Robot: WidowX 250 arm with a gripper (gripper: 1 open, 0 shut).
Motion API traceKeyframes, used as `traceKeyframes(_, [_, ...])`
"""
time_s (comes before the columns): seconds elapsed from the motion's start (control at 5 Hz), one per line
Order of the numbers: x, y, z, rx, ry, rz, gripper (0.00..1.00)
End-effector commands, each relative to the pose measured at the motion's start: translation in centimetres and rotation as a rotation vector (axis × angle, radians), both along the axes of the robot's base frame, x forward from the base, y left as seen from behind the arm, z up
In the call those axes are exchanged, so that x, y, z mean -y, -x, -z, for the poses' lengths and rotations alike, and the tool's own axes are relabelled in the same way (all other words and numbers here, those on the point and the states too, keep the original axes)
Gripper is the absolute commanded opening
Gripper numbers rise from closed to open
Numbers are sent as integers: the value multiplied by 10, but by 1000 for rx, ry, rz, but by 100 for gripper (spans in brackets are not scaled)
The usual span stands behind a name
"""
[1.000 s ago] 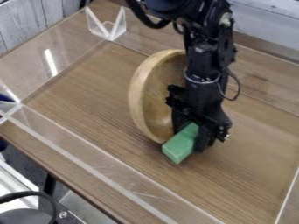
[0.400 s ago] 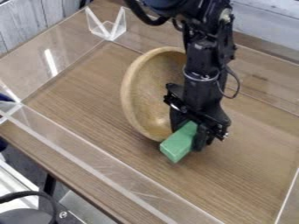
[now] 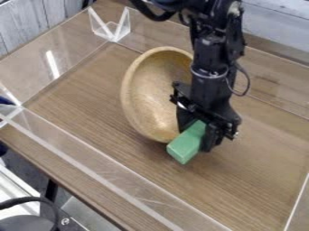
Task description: Remove the green block from inside the brown bowl and put it on the table
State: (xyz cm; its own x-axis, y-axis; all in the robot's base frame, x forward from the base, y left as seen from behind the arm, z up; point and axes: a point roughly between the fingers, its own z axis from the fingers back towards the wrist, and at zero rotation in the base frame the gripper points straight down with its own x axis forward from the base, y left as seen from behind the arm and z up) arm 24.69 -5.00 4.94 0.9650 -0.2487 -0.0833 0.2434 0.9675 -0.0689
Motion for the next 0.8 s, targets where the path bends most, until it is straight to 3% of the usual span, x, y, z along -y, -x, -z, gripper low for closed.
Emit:
traceKeyframes(0.0, [11,-9,-23,84,19,17,0])
traceKeyframes(0.6, [51,-2,-14,76,42,112,0])
